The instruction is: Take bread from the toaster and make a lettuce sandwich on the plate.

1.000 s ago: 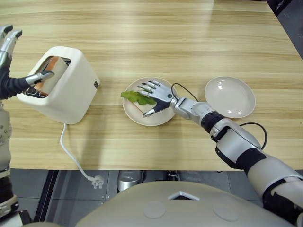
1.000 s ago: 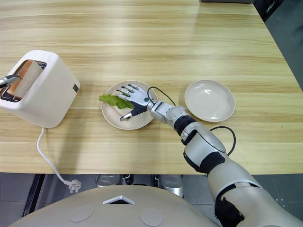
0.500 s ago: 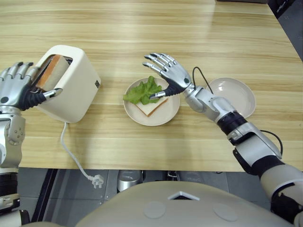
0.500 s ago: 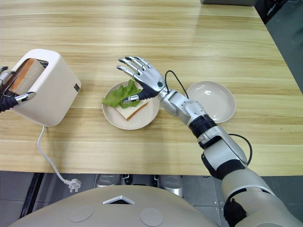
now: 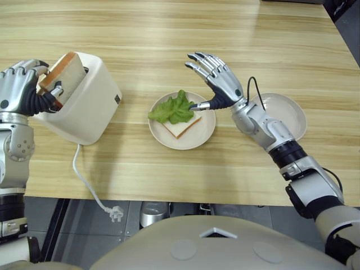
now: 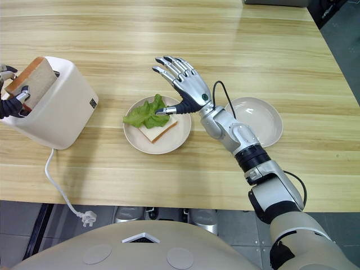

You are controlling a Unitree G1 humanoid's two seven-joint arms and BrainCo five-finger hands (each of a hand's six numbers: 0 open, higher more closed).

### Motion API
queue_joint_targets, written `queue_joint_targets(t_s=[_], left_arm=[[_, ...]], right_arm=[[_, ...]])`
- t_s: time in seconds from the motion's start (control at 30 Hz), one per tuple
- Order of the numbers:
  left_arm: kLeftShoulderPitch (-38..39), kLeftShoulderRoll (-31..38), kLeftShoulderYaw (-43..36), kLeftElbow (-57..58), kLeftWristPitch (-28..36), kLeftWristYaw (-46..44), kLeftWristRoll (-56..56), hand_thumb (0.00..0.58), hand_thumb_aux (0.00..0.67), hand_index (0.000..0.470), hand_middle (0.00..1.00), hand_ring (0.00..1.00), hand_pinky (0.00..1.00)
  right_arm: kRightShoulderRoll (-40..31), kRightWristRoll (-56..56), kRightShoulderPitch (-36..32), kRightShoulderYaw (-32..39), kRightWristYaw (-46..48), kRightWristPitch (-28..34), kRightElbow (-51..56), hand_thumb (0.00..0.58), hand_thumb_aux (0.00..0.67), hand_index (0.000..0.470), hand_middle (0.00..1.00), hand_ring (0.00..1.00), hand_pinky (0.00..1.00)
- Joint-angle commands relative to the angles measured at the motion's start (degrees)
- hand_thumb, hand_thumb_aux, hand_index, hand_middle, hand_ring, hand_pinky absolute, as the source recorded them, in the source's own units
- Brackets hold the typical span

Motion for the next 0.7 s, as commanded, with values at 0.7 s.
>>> queue_joint_targets(t_s=[0.7], left_arm=[[-13.9,-35.3,-19.1,11.7,-3.1,-17.8,-34.1,0.580,0.670,0.460,1.00,1.00,1.00]], right_arm=[[-2.6,0.6,4.1,-6.8,-3.4,1.2,3.9,0.000,0.000,0.000,0.00,0.00,0.00]])
